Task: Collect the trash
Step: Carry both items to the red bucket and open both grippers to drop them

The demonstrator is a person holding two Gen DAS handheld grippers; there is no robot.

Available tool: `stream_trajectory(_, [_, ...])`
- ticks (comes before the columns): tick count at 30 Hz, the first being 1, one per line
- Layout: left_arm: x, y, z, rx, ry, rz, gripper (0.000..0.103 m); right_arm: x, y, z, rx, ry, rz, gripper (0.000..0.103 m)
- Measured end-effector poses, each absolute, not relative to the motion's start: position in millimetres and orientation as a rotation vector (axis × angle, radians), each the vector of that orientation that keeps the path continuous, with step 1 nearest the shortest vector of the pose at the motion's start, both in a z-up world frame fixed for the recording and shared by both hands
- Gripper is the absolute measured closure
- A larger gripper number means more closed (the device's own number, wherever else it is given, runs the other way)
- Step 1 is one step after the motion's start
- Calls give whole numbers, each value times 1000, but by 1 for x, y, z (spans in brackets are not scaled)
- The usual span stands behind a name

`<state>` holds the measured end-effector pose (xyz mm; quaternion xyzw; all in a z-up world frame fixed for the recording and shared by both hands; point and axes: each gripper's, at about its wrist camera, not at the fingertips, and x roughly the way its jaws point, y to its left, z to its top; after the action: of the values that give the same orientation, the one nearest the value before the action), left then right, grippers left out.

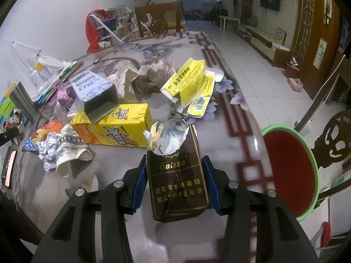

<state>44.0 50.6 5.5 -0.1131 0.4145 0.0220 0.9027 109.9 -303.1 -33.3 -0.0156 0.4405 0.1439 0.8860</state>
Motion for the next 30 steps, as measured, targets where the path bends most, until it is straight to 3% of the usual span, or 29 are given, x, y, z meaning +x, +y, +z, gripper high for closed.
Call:
stream_trajectory(20, [111,-184,40,-118,850,-529,67,120,-441,18,76,857,149,57])
stream_trajectory(30, [142,-311,17,-42,892,-783,67,143,-524,12,188,879,79,56])
